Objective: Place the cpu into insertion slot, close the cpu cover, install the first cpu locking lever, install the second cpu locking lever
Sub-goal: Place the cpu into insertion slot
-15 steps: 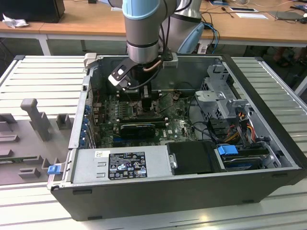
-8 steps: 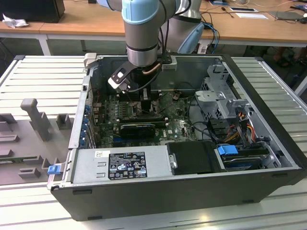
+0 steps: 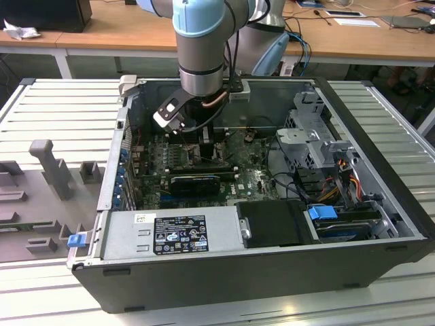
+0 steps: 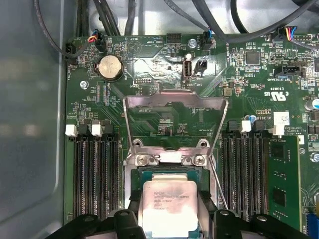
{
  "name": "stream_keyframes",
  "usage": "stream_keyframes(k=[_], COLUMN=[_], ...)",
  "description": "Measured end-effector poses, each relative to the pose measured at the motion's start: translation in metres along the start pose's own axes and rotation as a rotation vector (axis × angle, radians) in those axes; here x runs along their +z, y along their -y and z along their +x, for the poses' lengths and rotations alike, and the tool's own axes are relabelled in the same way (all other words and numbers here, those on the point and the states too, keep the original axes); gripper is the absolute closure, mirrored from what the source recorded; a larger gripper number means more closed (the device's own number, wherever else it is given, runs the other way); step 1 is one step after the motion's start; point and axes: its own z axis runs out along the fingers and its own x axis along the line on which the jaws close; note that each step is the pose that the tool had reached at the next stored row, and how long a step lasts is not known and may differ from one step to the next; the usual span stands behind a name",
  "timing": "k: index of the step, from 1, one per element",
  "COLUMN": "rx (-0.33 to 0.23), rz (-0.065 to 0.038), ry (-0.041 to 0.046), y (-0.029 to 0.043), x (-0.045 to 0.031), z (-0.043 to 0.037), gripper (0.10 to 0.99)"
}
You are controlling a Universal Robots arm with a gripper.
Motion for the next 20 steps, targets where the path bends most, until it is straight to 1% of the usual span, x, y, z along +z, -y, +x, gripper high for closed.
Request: stream_keyframes(k=[1,2,5,8,9,10,14,15,17,18,20], rx=[0.0,0.0,0.0,0.0,0.0,0.0,0.0,0.0,0.0,0.0,0.0], rz=[0.0,0.0,0.0,0.0,0.0,0.0,0.0,0.0,0.0,0.0,0.0], ry=[0.0,-0.0001,-0.0001,0.0,0.0,0.0,0.0,0.0001,0.0,0.0001,0.0], y=[0.0,0.0,0.0,-0.0003,-0.0004,-0.0005,-0.0007,-0.0007,-0.0008,-0.0008,-0.001], x=[0.0,0.0001,-0.0001,-0.0034,-0.0044,-0.006,-0.008,-0.0084,-0.0094,-0.0099,-0.0121], z=[0.0,0.0,0.0,0.0001,0.0001,0.0002,0.0002,0.0002,0.0002,0.0003,0.0003], gripper=[0.549,0.486,0.486,0.486,0.502,0.565,0.812,0.812,0.933,0.98,0.98])
